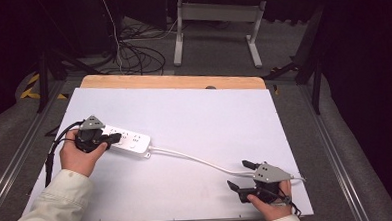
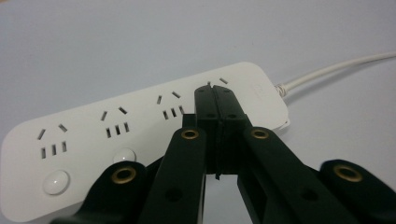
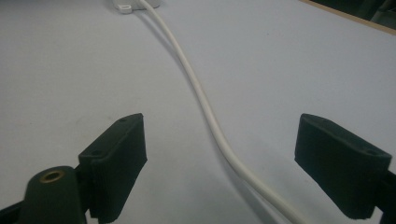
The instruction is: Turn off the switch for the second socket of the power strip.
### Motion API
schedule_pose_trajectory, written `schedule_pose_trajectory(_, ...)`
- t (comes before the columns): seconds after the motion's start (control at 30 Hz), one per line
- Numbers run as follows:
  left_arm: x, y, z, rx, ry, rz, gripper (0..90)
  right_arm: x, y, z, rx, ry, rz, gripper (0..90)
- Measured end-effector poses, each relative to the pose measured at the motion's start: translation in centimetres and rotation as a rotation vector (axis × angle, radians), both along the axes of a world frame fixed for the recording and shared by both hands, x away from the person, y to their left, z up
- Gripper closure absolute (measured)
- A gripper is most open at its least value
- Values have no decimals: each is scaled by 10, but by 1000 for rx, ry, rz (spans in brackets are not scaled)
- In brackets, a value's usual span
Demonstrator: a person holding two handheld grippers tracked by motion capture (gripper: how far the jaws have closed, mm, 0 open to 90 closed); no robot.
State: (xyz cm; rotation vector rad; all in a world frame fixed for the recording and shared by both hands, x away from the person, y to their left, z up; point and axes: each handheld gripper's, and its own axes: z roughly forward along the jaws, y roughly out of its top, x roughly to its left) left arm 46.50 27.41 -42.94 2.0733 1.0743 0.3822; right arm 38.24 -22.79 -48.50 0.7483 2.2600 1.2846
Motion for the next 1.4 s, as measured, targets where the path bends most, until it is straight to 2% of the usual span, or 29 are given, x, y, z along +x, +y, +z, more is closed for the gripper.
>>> schedule_pose_trajectory(0.27, 10, 0, -9, 7, 54, 22, 899, 0, 0, 0, 2, 4, 1, 167)
schedule_pose_trajectory(0.37, 13, 1, -11, 23, 65, 28, 899, 0, -1, 0, 2, 4, 1, 167)
schedule_pose_trajectory(0.43, 15, 1, -13, 14, 80, 32, 899, 1, -1, -1, 0, 4, 1, 167)
schedule_pose_trajectory(0.67, 20, 1, -18, 23, 94, 29, 900, 1, -1, -1, 0, 3, -1, 167)
schedule_pose_trajectory(0.7, 19, 0, -18, 19, 106, 33, 900, 1, -1, -1, 1, 6, -3, 167)
schedule_pose_trajectory(0.9, 21, 0, -21, 49, 97, 31, 900, 1, -1, -1, -2, 7, 0, 167)
schedule_pose_trajectory(0.97, 22, 0, -22, 24, 105, 22, 900, 1, -1, -1, -2, 4, 0, 167)
schedule_pose_trajectory(1.1, 22, 1, -23, 47, 90, 21, 900, 1, -1, -1, -1, 3, -2, 167)
schedule_pose_trajectory(1.4, 22, 0, -23, 67, 73, 18, 900, 1, -1, -1, 0, 2, 2, 167)
